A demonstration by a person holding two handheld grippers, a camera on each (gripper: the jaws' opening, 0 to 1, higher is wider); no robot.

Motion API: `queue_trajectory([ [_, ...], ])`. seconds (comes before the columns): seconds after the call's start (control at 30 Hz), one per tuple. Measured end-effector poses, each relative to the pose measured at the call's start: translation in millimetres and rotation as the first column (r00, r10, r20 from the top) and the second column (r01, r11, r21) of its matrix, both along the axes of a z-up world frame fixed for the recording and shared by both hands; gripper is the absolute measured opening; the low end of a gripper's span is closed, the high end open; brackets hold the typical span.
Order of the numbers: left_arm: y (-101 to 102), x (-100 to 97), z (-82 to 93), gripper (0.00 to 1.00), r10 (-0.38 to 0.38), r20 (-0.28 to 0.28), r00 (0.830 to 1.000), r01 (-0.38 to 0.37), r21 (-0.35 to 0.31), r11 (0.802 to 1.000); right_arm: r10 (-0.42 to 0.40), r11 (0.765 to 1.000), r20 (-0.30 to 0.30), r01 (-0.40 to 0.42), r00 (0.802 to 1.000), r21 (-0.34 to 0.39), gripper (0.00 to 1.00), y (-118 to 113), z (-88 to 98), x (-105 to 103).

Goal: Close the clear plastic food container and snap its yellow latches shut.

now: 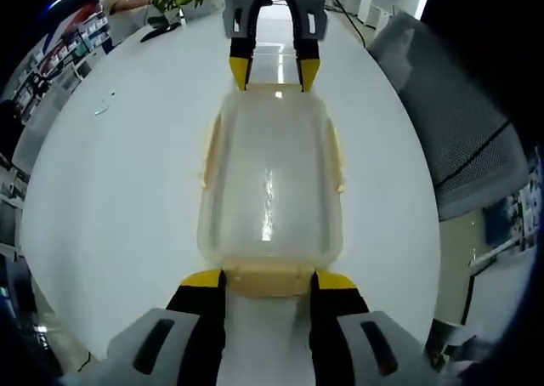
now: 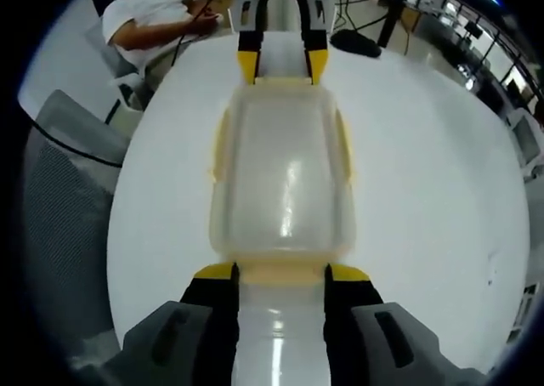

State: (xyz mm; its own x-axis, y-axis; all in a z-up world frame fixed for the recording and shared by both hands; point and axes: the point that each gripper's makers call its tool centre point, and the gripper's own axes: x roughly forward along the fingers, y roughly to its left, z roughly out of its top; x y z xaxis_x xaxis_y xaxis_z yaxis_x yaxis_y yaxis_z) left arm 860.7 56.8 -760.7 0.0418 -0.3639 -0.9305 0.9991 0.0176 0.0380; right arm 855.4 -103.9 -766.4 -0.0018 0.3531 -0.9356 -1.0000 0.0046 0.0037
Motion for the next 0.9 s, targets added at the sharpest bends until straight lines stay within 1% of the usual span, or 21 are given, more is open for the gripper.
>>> queue_trajectory([
  [0.23,-1.9,-0.8,10.1,0.32,0.003,0.008,1.000,-0.003,0.005,1.000,0.006,1.000,0.006,-0.007,1.000,0.013,0.35,-3.4,12.0,-3.4],
  [0.4,-5.9,-6.5,16.1,0.32,0.005,-0.002,1.000,-0.005,0.012,1.000,0.019,1.000,0.003,-0.019,1.000,0.020,0.35,-6.1,18.6,-7.9],
  [0.57,-9.1,-9.9,21.6,0.32,0.001,0.001,1.000,-0.001,0.020,1.000,0.024,0.999,-0.004,-0.024,1.000,0.027,0.35,-9.6,25.4,-12.2],
  [0.7,-11.6,-8.5,28.7,0.32,0.008,0.007,1.000,-0.008,0.029,1.000,0.024,0.999,0.006,-0.025,1.000,0.040,0.35,-13.1,32.6,-12.1],
  [0.9,-20.6,-7.5,38.1,0.32,0.012,0.013,1.000,-0.013,0.033,0.999,0.025,0.999,0.014,-0.026,1.000,0.046,0.35,-22.6,41.0,-11.4],
])
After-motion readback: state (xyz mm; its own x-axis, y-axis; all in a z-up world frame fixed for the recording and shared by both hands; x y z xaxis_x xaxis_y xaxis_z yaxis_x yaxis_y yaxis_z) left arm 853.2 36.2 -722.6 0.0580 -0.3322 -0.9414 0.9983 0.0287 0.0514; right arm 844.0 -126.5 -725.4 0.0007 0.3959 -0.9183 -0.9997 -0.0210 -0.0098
